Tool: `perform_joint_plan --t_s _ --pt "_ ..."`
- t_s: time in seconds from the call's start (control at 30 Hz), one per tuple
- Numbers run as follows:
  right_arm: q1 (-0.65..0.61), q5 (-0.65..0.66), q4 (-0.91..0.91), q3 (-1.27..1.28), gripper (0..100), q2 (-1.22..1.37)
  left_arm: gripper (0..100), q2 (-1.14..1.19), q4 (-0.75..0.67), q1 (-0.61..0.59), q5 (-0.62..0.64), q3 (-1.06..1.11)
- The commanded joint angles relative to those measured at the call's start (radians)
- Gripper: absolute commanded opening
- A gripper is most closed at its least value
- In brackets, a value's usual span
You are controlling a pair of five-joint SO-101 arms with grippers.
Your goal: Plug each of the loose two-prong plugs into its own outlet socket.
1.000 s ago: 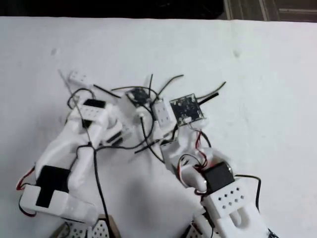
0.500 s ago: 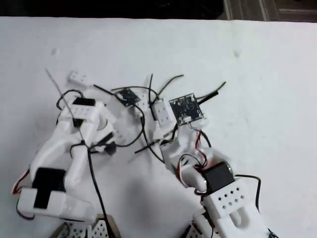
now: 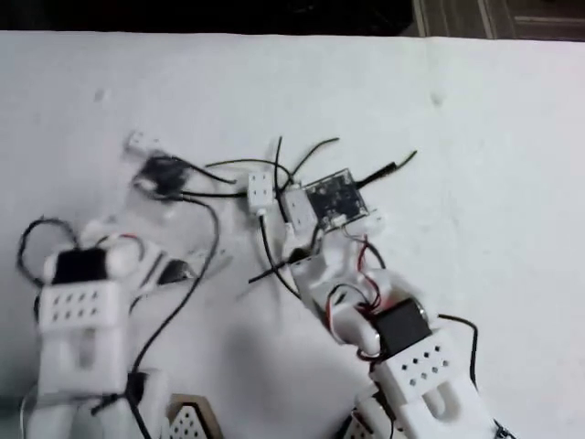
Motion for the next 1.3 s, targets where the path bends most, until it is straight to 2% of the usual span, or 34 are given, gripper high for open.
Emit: perform_joint_plan --t_s 0.0,0.07,0.17,0.37,0.8,0.97,1.27 --pt "-0.110 0.014 -0.036 -0.029 1.7 0.030 30 -0.182 -0.008 -0.145 0.040 0.075" --pt "-0.171 0.014 -0.077 -0.029 1.7 0.079 30 -0.236 -0.014 -0.185 0.072 0.129" --pt "-0.199 0.014 -0.176 -0.041 1.7 0.206 30 -0.303 -0.075 -0.240 0.146 0.229" --pt "-0.226 0.015 -0.302 -0.170 1.7 0.490 30 -0.426 -0.192 -0.252 0.204 0.431" --pt "-0.271 0.032 -0.624 -0.215 1.7 0.777 30 -0.542 -0.155 -0.277 0.204 0.473" --pt "-0.257 0.107 -0.705 -0.216 1.7 0.854 30 -0.542 -0.153 -0.277 0.204 0.474" --pt "-0.223 0.107 -0.754 -0.238 1.7 0.891 30 -0.542 -0.152 -0.277 0.204 0.476"
